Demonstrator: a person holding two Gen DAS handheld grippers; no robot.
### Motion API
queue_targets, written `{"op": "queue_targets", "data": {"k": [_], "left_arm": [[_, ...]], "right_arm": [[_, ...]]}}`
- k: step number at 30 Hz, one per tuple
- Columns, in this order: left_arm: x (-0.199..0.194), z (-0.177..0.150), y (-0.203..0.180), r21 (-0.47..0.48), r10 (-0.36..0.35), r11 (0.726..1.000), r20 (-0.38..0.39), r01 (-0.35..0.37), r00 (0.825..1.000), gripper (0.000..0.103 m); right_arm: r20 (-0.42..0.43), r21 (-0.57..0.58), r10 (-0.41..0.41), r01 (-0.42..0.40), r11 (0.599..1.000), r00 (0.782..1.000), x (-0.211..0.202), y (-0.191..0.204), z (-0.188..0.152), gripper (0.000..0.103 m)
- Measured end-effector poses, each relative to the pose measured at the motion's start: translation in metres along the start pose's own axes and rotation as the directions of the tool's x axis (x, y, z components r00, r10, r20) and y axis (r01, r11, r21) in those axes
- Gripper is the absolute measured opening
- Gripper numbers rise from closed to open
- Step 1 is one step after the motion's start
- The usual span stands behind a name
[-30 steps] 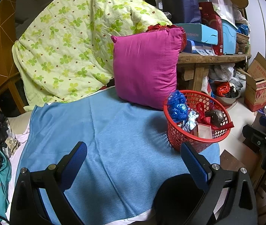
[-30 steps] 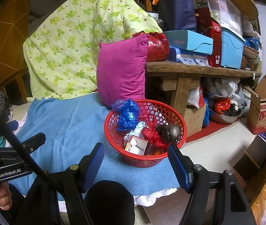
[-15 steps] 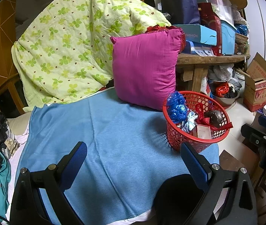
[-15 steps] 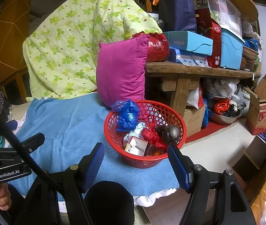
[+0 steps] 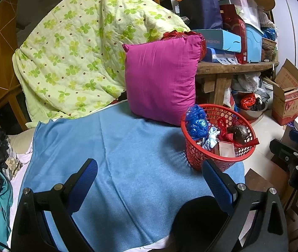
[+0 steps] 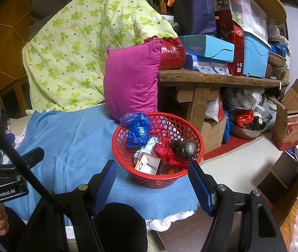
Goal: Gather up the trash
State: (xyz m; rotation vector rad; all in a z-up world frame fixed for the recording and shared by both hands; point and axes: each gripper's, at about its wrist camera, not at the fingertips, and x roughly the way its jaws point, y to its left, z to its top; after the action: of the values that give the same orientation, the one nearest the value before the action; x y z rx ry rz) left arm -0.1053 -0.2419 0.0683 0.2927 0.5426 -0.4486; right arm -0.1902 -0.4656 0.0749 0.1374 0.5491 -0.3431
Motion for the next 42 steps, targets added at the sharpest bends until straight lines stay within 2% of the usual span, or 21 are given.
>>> {"op": "queue_targets", "data": {"k": [14,30,42], "left_arm": [[0.009,0.008,-0.01,0.035,-0.032,0.999,0.006,0.032,0.999,0.1],[0.052,0.033,-0.02,0.069,-0.159,0.985,0.0,0.158,0.987,0.1],[0.07,0.023,-0.023,0.083,-0.177,0.98,-0.027,0.178,0.984,0.1]], "right_arm": [[-0.01,0.023,-0.018,0.018,1.0,1.0,0.009,-0.008,0.0,0.073],[-0.053,0.063,-0.134,0.137,0.989,0.99,0.031,-0.018,0.012,0.073],[-0.097,0.06,-0.145,0.151,0.987,0.985,0.043,-0.009,0.001,0.073]]}}
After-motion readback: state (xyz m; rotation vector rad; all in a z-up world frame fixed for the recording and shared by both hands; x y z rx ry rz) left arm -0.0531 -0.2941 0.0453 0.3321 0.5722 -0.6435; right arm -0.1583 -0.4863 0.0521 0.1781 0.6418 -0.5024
